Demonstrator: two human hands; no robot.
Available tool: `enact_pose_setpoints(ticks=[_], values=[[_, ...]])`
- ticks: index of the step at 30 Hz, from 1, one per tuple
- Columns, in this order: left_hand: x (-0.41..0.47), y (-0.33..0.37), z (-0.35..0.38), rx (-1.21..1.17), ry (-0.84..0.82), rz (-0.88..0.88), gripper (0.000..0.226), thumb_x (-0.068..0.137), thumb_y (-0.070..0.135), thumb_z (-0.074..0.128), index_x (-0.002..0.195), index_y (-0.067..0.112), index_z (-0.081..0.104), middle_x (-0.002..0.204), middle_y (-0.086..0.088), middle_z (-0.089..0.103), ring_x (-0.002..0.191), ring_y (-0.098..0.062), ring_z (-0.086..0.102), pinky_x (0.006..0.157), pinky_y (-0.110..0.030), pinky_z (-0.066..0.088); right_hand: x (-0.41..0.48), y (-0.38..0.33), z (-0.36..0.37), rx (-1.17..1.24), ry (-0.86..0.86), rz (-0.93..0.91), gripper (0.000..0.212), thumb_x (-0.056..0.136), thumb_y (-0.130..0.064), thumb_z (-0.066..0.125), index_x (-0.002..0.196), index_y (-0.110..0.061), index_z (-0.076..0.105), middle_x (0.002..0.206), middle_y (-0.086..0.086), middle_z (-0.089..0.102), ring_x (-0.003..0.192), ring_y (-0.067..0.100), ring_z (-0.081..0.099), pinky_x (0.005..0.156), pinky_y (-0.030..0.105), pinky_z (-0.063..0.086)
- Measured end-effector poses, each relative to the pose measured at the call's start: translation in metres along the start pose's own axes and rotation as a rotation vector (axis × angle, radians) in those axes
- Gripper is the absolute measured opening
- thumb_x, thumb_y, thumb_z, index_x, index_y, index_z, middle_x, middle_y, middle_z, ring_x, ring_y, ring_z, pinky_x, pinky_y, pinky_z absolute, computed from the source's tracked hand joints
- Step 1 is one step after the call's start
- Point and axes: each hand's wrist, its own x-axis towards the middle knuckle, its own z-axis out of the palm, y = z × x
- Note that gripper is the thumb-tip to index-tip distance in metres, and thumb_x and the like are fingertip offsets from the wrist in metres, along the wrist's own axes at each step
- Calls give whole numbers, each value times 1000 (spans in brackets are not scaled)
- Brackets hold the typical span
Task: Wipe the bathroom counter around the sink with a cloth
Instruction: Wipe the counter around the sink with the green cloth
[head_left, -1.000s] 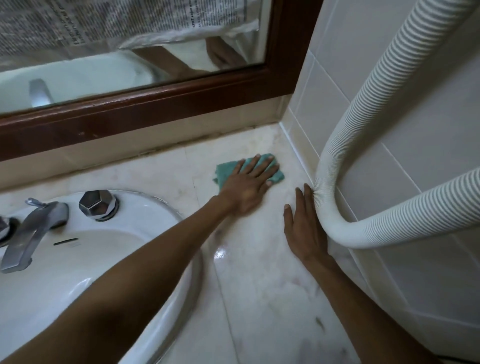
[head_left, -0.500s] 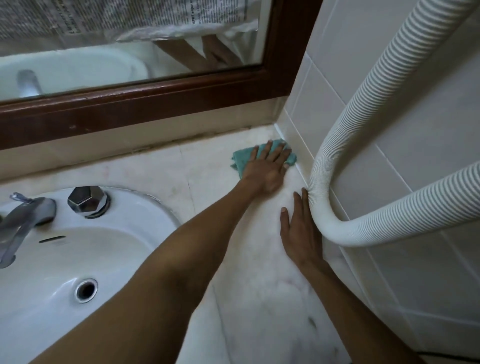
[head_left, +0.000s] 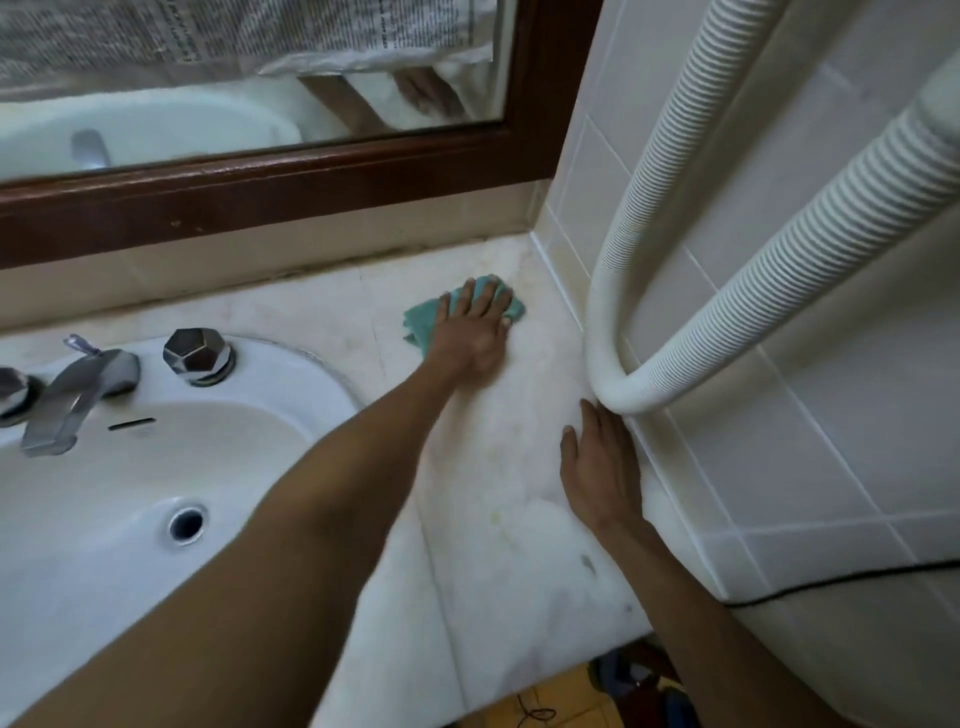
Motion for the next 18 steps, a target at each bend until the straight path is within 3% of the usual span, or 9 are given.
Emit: enact_pose_setpoints(ticks=[2, 10, 18], values=[[-7, 22, 8, -6, -16, -33, 57, 109, 42, 13, 163, 27, 3, 171, 3, -5, 158, -26, -10, 126, -50, -8, -14, 5, -2, 8, -5, 3, 47, 99, -24, 47, 139, 0, 47, 147, 20, 46, 138, 32, 41, 115, 43, 33], [-154, 59, 56, 31, -59, 218, 56, 109, 46, 17, 163, 34, 8, 171, 9, 1, 158, -22, -5, 127, -49, -4, -74, 25, -22, 30, -62, -31, 47, 102, -28, 38, 143, -4, 42, 156, 15, 34, 144, 27, 31, 117, 41, 28], [-334, 44, 78, 49, -70, 173, 56, 109, 47, 15, 162, 36, 3, 170, 11, -7, 157, -19, -13, 127, -45, -8, -138, 30, -32, 33, -168, -133, 49, 102, -27, 41, 143, -1, 42, 156, 20, 32, 144, 33, 29, 118, 44, 24]])
